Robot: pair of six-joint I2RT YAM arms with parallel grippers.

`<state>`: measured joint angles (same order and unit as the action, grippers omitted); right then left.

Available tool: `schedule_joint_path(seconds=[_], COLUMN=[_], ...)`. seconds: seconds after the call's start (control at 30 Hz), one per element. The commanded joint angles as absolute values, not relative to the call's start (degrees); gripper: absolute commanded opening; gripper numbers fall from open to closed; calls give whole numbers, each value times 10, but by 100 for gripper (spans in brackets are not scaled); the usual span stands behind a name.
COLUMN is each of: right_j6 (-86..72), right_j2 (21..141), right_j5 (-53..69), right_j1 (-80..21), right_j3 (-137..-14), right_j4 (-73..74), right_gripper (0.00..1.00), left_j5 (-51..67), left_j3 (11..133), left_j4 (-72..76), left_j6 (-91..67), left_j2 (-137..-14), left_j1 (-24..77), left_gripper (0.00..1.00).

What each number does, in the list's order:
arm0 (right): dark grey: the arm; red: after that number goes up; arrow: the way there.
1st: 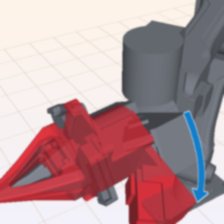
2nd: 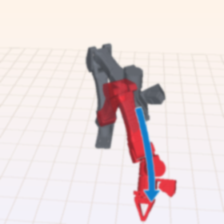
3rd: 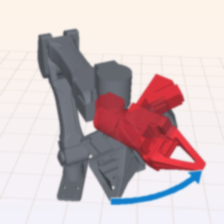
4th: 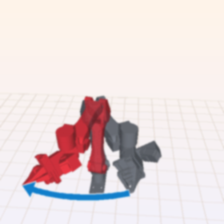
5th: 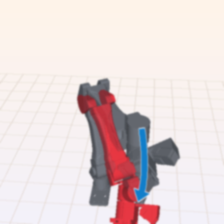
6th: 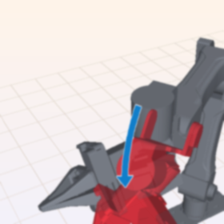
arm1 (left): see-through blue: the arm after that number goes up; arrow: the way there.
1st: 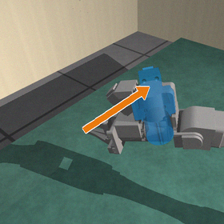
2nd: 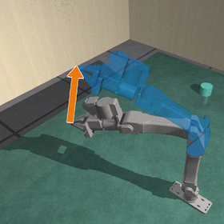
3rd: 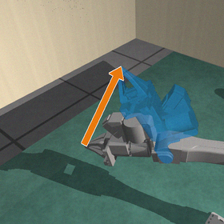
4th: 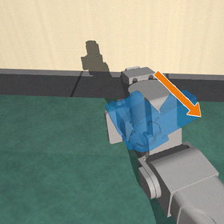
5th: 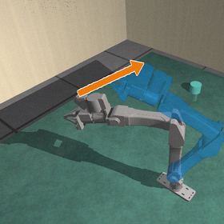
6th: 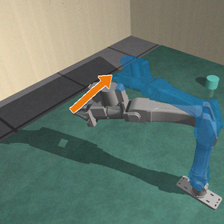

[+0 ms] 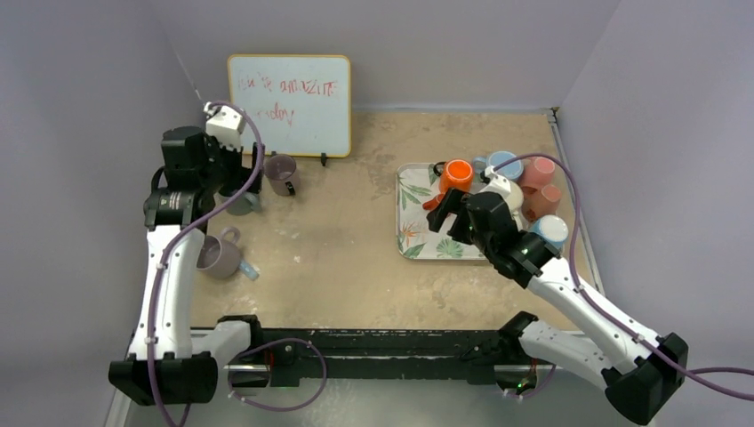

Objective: Turn the mug right side up
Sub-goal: Place the cup at the corner of the board.

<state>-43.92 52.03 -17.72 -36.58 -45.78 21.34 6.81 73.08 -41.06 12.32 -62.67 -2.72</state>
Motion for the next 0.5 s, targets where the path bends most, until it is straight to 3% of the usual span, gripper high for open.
schedule_joint_path(seconds=[0.0,0.17,0.33,0.47], right_j6=[-519,-612,-640,-743], right_j2=[539,604,684,743], right_j5=[-239,-272,-287,-291], right_j1=[-367,-366,-367,-366], right_j3=[-481,-511,-549,-583], right_j4=[247,273,281,343], right_gripper=[96,88,78,61], left_j5=[144,252,335,396], left_j3=[720,664,621,553], left_j4=[-352,-338,-384,-378], left_j6=[-66,-227,-252,-235], left_j2=[-568,-529,-543,-539], left_j1=[-27,-27,-27,-26], left_gripper=[96,99,100,100])
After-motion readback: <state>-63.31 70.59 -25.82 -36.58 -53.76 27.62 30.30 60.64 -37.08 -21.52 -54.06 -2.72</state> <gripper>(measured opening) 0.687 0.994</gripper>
